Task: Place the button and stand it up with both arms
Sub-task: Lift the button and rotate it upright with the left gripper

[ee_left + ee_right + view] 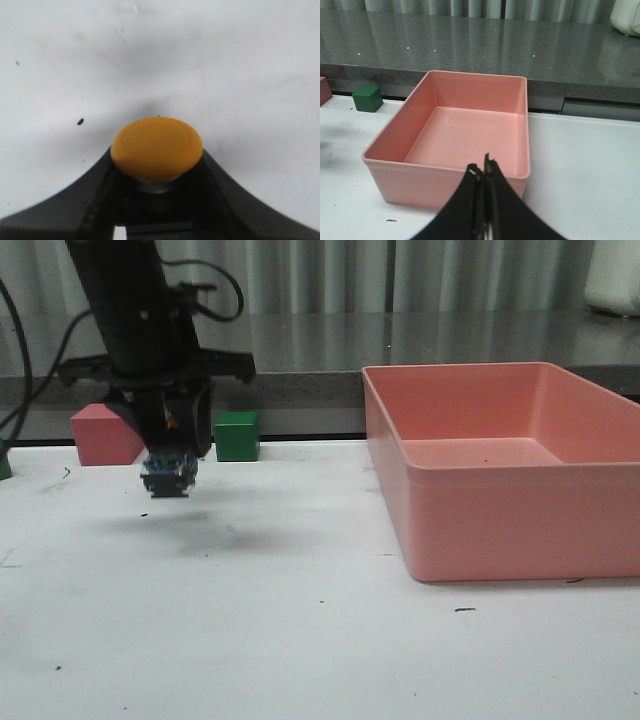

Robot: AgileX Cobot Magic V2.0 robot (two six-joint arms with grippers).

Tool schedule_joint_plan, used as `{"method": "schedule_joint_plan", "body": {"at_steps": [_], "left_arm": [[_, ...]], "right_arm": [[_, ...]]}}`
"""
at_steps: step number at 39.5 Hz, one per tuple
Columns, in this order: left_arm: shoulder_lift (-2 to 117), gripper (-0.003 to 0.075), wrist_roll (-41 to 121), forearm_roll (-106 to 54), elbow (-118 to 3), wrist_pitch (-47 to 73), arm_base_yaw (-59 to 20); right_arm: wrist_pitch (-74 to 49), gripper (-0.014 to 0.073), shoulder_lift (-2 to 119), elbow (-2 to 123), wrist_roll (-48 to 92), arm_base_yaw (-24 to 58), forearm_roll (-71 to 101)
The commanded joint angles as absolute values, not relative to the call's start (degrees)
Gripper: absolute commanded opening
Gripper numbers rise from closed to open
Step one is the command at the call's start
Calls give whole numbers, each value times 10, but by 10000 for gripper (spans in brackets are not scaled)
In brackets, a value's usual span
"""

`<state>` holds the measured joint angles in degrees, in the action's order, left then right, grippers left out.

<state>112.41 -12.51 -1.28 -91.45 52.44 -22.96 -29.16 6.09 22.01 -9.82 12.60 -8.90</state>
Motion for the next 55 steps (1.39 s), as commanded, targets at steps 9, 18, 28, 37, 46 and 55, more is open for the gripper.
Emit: {"method": "schedule_joint_plan", "body": {"at_steps": [9, 18, 28, 37, 46, 55], "left_arm": [[950, 112, -127, 60, -722, 331, -227], [858, 112, -127, 63, -530, 0, -227], [842, 112, -127, 70, -364, -297, -206], [851, 112, -84, 70, -247, -554, -171], [932, 112, -79, 70, -226, -596, -143], [1016, 113, -79, 70, -226, -742, -143]], "right_arm": [[-244, -68, 68, 235, -98, 122, -100], [-244, -68, 68, 235, -98, 122, -100], [-244, -68, 68, 235, -98, 122, -100], [-244, -68, 68, 235, -98, 122, -100], [-244, -68, 68, 235, -98, 122, -100], [-244, -68, 68, 235, -98, 122, -100]]}}
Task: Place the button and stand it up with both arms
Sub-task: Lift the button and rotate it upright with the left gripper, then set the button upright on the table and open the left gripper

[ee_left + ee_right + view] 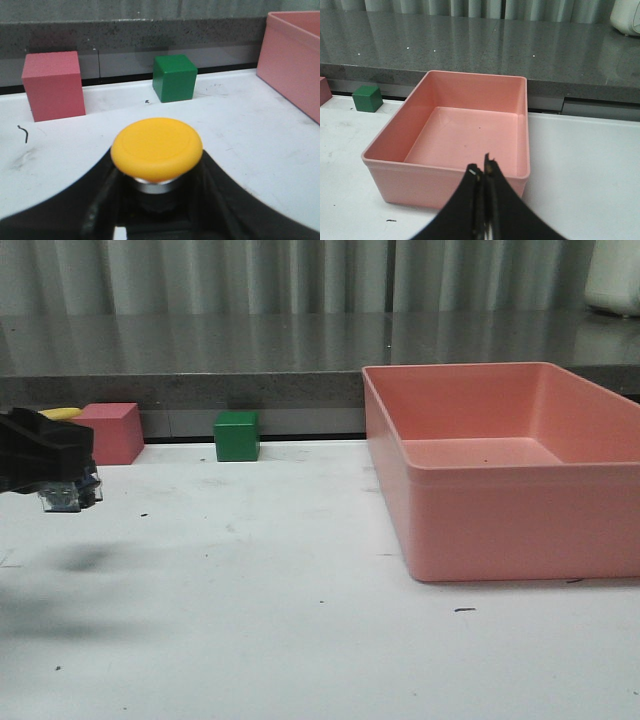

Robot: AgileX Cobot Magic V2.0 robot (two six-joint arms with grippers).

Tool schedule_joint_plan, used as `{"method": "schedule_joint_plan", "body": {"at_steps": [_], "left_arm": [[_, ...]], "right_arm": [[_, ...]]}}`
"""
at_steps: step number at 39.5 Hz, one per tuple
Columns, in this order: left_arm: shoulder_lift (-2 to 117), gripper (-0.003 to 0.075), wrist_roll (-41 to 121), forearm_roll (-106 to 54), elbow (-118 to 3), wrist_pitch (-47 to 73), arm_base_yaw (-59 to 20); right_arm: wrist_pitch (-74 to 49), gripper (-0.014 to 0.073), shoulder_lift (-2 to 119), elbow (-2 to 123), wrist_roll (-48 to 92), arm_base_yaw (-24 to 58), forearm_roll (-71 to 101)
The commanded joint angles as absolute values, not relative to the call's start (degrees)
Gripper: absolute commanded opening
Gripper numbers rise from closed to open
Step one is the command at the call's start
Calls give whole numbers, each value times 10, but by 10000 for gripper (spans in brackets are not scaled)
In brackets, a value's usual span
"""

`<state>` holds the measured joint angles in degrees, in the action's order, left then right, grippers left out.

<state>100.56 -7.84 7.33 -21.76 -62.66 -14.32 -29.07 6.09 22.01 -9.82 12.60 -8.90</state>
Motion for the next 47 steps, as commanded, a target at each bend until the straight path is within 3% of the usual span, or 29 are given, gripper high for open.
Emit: {"method": "schedule_joint_plan", "body": {"at_steps": [1, 18, 23, 31, 36, 47], "left_arm": [[1028, 113, -79, 70, -226, -760, -143], [1090, 122, -79, 71, -227, -784, -143], [1090, 190, -79, 74, -227, -784, -143], [1090, 399, -79, 74, -227, -784, -143], [1090, 484, -79, 74, -227, -784, -143], [1085, 489, -79, 81, -227, -784, -143]], "right_arm": [[-244, -68, 68, 235, -98, 122, -100], [-244, -68, 68, 235, -98, 122, -100], [-244, -68, 68, 235, -98, 122, -100], [-244, -68, 68, 235, -98, 122, -100], [-244, -68, 68, 235, -98, 122, -100], [-244, -68, 68, 235, -98, 122, -100]]}}
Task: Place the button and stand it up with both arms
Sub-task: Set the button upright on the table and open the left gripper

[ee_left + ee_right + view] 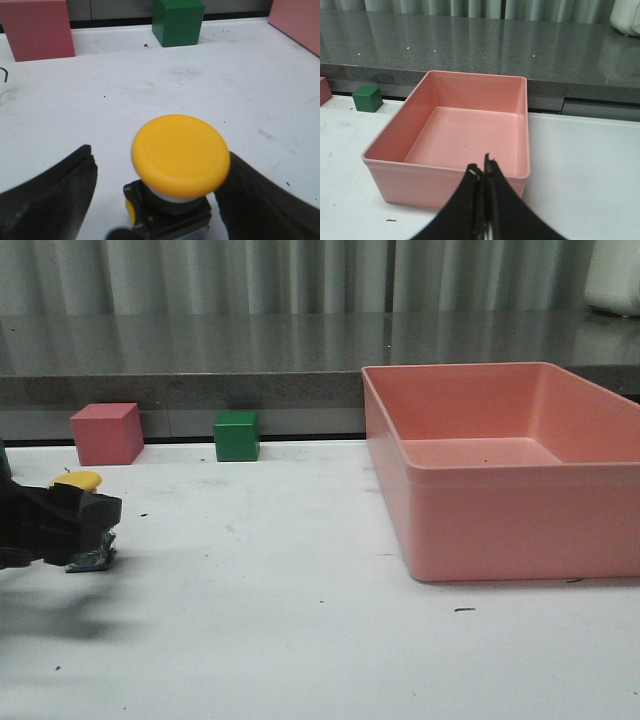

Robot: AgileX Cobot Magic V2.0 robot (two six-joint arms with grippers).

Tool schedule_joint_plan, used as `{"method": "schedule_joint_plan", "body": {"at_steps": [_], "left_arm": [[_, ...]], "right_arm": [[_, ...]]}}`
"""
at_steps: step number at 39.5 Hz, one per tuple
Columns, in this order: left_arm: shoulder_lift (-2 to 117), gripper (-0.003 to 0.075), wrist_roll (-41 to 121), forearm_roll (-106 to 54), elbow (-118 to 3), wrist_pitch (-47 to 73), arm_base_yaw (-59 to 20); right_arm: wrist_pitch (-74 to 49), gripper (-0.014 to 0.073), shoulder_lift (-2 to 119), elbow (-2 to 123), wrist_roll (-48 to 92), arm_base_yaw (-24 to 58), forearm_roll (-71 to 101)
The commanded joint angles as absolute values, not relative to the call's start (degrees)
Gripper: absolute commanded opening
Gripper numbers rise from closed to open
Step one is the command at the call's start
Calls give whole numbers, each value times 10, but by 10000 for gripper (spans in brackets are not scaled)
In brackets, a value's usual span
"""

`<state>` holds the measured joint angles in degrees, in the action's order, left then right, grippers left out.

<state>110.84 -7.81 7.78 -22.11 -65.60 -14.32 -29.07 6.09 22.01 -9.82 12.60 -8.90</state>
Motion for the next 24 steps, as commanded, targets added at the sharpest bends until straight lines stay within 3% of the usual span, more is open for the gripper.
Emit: {"method": "schedule_joint_plan", "body": {"at_steps": [1, 7, 24], "left_arm": [[1080, 489, -79, 88, -227, -784, -143], [1029, 489, -79, 114, -228, -760, -143], [800, 487, -79, 75, -297, -439, -143]], "right_arm": [[-244, -68, 68, 235, -98, 122, -100], [-244, -68, 68, 235, -98, 122, -100], [-244, -68, 68, 235, -98, 122, -100]]}}
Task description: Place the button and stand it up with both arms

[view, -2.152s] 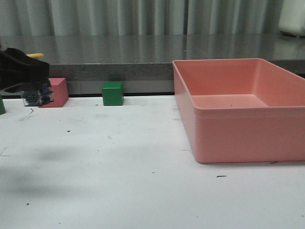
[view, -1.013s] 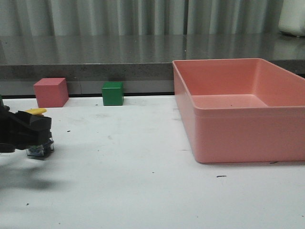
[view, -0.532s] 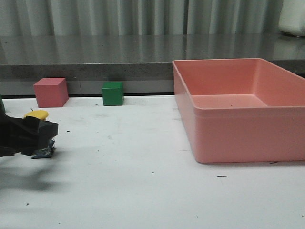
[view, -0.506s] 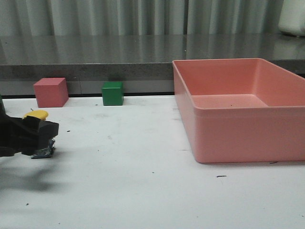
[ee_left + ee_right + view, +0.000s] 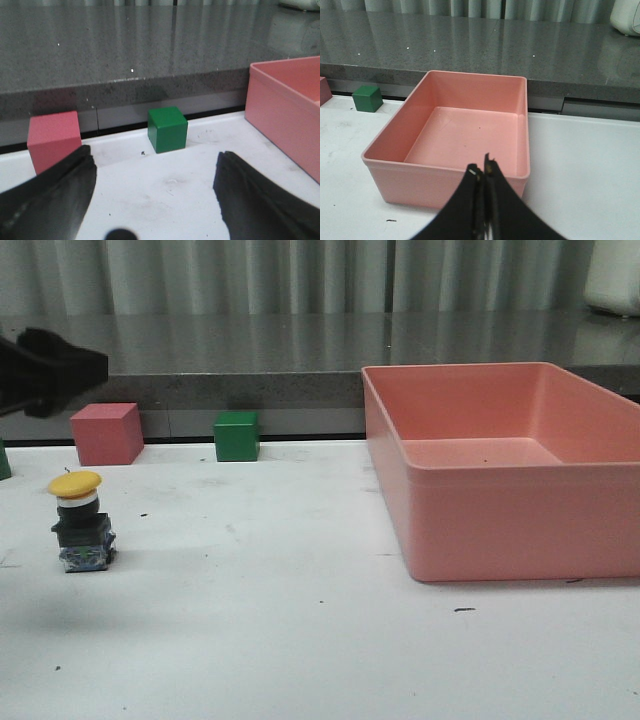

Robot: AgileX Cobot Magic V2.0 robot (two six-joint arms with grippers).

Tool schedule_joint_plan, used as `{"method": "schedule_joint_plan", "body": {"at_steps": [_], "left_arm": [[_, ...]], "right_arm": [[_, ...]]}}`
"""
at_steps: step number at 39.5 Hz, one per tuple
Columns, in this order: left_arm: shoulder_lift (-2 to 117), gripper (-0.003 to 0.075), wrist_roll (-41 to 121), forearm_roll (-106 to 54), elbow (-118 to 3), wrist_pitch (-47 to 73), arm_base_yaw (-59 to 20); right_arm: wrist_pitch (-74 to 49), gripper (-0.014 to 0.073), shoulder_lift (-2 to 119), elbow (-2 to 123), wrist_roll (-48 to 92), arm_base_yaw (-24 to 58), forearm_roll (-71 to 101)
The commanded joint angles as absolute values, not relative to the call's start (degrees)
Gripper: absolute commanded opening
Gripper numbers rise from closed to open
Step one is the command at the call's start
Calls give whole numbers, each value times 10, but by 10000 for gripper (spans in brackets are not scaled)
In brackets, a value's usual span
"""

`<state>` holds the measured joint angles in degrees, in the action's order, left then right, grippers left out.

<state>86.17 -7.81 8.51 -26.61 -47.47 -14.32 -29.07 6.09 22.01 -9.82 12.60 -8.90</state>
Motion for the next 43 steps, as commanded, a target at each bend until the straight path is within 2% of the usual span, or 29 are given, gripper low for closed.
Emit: {"method": "schedule_joint_plan", "body": {"at_steps": [1, 10, 13, 16, 25, 28, 43], "left_arm": [[782, 485, -79, 75, -306, -417, -143], [642, 477, -79, 75, -350, -185, -143], [596, 446, -79, 75, -350, -124, -143], [541, 365, -79, 82, -350, -56, -143], [403, 60, -79, 108, -350, 142, -143], [361, -12, -79, 108, -350, 194, -143], [176, -20, -79, 104, -350, 311, -143]], "right_arm": [[-244, -68, 68, 235, -98, 122, -100], [-244, -68, 68, 235, -98, 122, -100], [-244, -68, 68, 235, -98, 122, -100], [-244, -68, 68, 235, -98, 122, -100], [-244, -68, 68, 235, -98, 122, -100], [-244, -68, 68, 235, -98, 122, -100], [-244, -68, 68, 235, -98, 122, -100]]}}
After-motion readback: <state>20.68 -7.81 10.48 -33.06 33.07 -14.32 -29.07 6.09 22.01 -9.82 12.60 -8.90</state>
